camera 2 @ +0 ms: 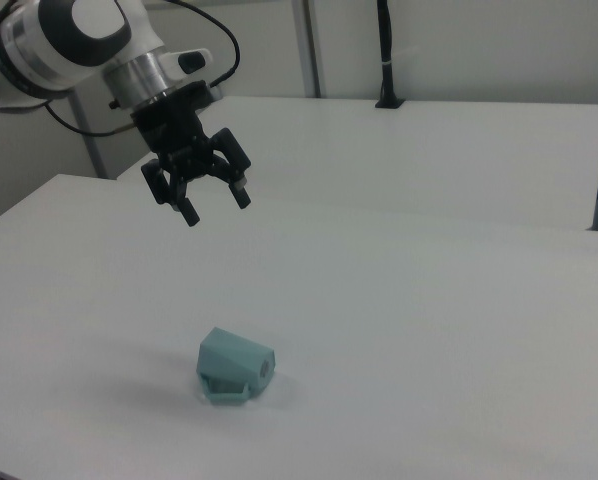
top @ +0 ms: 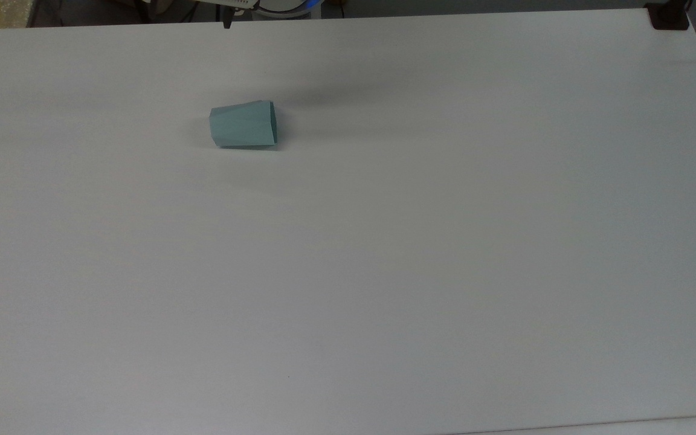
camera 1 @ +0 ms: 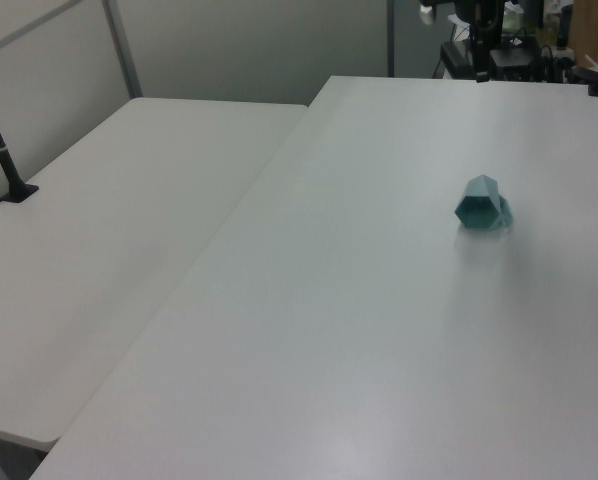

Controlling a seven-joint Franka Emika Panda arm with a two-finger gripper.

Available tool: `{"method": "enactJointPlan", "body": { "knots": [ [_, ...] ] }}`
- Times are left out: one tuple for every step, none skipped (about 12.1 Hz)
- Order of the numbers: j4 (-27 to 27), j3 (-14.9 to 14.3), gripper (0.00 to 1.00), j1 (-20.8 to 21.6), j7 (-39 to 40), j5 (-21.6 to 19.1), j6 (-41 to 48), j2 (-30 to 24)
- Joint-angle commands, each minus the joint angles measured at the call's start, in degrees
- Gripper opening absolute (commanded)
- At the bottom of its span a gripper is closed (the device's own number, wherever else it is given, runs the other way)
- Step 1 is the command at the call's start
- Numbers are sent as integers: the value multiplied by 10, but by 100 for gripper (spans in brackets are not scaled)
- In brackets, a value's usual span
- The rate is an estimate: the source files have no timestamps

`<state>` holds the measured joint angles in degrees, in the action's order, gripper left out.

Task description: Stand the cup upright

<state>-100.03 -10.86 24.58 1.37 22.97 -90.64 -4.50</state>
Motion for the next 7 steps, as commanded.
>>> {"method": "enactJointPlan", "body": {
  "knots": [
    [-49, -9, 100, 75, -104, 28, -4, -13],
    [-79, -9, 100, 102, -149, 54, -9, -22],
    [-96, -9, 99, 127, -189, 72, -9, -20],
    [-110, -9, 98, 157, -233, 97, -9, -12],
    [-127, -9, 97, 180, -273, 123, -14, -6],
    [-149, -9, 97, 195, -304, 144, -27, -2],
    [-154, -9, 97, 201, -326, 152, -36, 8]
  ]
}}
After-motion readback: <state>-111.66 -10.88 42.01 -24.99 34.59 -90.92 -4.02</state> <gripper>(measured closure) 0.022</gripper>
